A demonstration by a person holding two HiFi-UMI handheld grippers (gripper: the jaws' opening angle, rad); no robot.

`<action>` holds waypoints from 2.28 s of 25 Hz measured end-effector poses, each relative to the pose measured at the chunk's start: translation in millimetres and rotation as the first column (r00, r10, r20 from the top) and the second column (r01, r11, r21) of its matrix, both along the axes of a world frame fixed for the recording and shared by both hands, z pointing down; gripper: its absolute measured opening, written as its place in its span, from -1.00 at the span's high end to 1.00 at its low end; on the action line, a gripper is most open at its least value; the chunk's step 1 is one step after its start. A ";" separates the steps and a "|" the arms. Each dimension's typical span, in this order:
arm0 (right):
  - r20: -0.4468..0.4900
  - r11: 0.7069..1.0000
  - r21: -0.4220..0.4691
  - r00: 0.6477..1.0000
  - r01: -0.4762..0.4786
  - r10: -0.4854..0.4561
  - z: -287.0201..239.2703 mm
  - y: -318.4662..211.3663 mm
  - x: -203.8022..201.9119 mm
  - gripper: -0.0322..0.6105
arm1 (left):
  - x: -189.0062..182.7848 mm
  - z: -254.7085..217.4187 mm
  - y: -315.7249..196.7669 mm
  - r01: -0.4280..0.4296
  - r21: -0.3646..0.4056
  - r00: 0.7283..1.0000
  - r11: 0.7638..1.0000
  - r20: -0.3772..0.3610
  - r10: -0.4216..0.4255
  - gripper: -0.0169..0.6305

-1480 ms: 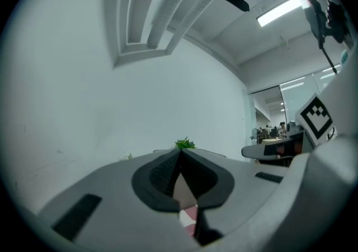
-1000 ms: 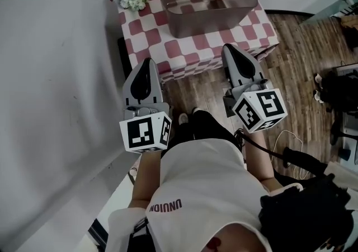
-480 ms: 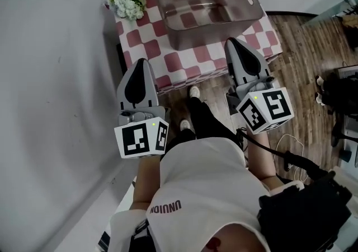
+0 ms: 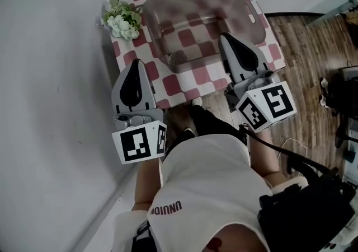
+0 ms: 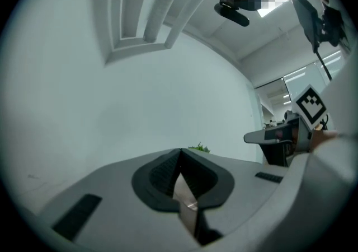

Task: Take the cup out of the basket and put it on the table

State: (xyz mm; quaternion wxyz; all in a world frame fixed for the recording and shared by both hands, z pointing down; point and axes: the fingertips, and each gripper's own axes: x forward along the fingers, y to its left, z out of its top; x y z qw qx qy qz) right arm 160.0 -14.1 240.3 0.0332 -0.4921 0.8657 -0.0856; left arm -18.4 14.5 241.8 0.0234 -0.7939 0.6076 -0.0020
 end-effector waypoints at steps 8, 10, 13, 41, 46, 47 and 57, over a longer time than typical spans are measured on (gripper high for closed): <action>-0.035 0.999 -0.017 0.998 0.046 -0.046 0.0 -51.3 11.4 0.85 | 16.4 -10.5 -52.5 -0.004 0.006 1.000 1.000 0.007 0.003 0.91; -0.033 0.998 -0.022 0.998 0.060 -0.060 1.7 -58.2 14.9 0.85 | 21.0 -12.0 -62.6 -0.004 0.004 1.000 1.000 0.009 0.004 0.91; -0.027 0.997 -0.029 0.997 0.069 -0.070 2.7 -67.5 20.7 0.85 | 28.2 -16.8 -74.6 -0.022 0.005 1.000 1.000 0.000 0.022 0.91; -0.149 0.990 -0.082 0.980 0.118 -0.129 13.3 -131.1 -9.3 0.84 | 51.7 -26.4 -152.3 -0.318 -0.038 0.948 0.947 -0.047 0.316 0.91; -0.171 0.979 -0.102 0.967 0.175 -0.190 21.2 -142.9 -18.4 0.85 | 43.8 -15.5 -153.6 -0.294 -0.066 0.956 0.954 -0.047 0.291 0.91; -0.171 0.976 -0.107 0.964 0.188 -0.204 23.8 -146.5 -19.8 0.85 | 41.7 -13.9 -154.2 -0.287 -0.069 0.957 0.955 -0.050 0.284 0.91; -0.252 0.889 -0.281 0.866 0.363 -0.433 81.4 -161.2 -52.7 0.84 | 23.3 8.2 -158.0 -0.221 -0.106 0.975 0.970 -0.053 0.217 0.91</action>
